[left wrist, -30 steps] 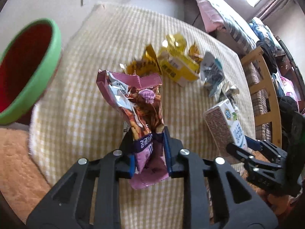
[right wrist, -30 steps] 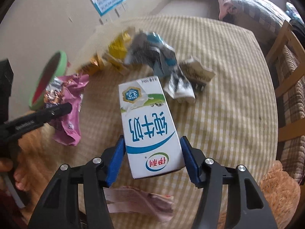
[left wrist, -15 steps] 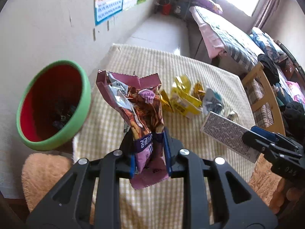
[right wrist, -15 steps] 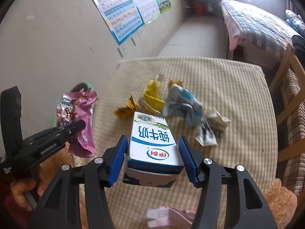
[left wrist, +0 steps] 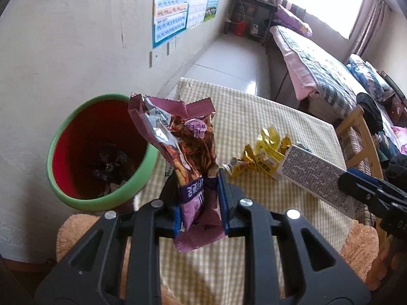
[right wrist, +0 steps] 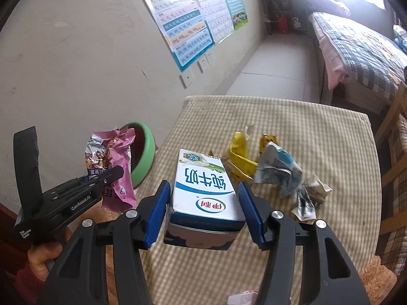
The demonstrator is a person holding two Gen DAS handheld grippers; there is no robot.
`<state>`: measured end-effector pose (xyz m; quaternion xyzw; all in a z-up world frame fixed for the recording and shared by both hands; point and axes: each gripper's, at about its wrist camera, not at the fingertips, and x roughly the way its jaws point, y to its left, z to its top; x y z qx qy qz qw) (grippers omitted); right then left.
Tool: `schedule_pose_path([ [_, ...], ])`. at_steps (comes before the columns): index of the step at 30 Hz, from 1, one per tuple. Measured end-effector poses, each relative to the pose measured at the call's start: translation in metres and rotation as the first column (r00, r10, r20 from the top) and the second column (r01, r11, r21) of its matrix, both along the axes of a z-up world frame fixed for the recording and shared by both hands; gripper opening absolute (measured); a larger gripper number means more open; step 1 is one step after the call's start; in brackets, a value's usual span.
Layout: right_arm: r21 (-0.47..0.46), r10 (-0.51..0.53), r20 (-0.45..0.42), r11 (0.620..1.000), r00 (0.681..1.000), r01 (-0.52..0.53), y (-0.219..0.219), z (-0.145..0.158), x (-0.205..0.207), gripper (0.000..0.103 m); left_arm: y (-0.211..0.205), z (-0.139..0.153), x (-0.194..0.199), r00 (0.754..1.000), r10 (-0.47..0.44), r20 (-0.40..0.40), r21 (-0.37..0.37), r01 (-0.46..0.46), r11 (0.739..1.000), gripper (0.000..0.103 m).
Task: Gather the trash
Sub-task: 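Carry the wrapper and milk carton over the red bin and open both tools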
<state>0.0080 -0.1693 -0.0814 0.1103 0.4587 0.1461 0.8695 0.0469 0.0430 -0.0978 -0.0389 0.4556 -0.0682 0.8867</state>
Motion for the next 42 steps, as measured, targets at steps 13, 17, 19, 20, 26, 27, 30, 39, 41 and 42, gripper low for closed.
schedule_pose_path([
  [13, -0.015, 0.068, -0.012, 0.998, 0.998, -0.068, 0.029, 0.0, -0.001, 0.054, 0.026, 0.0, -0.004, 0.999, 0.047, 0.008, 0.001, -0.047, 0.999, 0.022],
  [17, -0.03, 0.1, -0.013, 0.995, 0.995, -0.1, 0.042, 0.001, 0.0, 0.054, 0.036, 0.002, -0.004, 0.998, 0.066, 0.017, 0.0, -0.066, 0.998, 0.022],
  [19, -0.035, 0.113, -0.01, 0.993, 0.994, -0.113, 0.048, 0.0, 0.0, 0.054, 0.04, 0.003, -0.005, 0.997, 0.074, 0.024, 0.01, -0.075, 0.997, 0.022],
  [20, -0.036, 0.119, -0.009, 0.992, 0.993, -0.119, 0.051, 0.0, 0.0, 0.054, 0.042, 0.004, -0.006, 0.996, 0.079, 0.03, 0.02, -0.08, 0.997, 0.022],
  [26, -0.044, 0.149, -0.004, 0.988, 0.989, -0.149, 0.065, 0.001, 0.001, 0.054, 0.057, 0.011, -0.009, 0.992, 0.111, 0.054, 0.012, -0.112, 0.994, 0.022],
  [27, -0.049, 0.156, -0.003, 0.987, 0.988, -0.156, 0.068, 0.001, 0.002, 0.054, 0.06, 0.011, -0.01, 0.992, 0.117, 0.055, 0.011, -0.118, 0.993, 0.022],
  [30, -0.06, 0.171, 0.002, 0.983, 0.985, -0.171, 0.075, 0.002, 0.002, 0.054, 0.069, 0.01, -0.011, 0.989, 0.14, 0.052, 0.013, -0.14, 0.99, 0.022],
  [39, -0.102, 0.197, 0.025, 0.976, 0.98, -0.194, 0.089, 0.008, 0.008, 0.054, 0.092, 0.005, -0.01, 0.983, 0.178, 0.042, 0.027, -0.179, 0.983, 0.022],
  [41, -0.106, 0.204, 0.029, 0.974, 0.979, -0.2, 0.092, 0.008, 0.011, 0.054, 0.096, 0.006, -0.009, 0.982, 0.182, 0.044, 0.035, -0.184, 0.982, 0.022],
  [42, -0.11, 0.21, 0.03, 0.973, 0.977, -0.205, 0.094, 0.008, 0.013, 0.054, 0.097, 0.006, -0.008, 0.981, 0.186, 0.045, 0.037, -0.188, 0.981, 0.022],
])
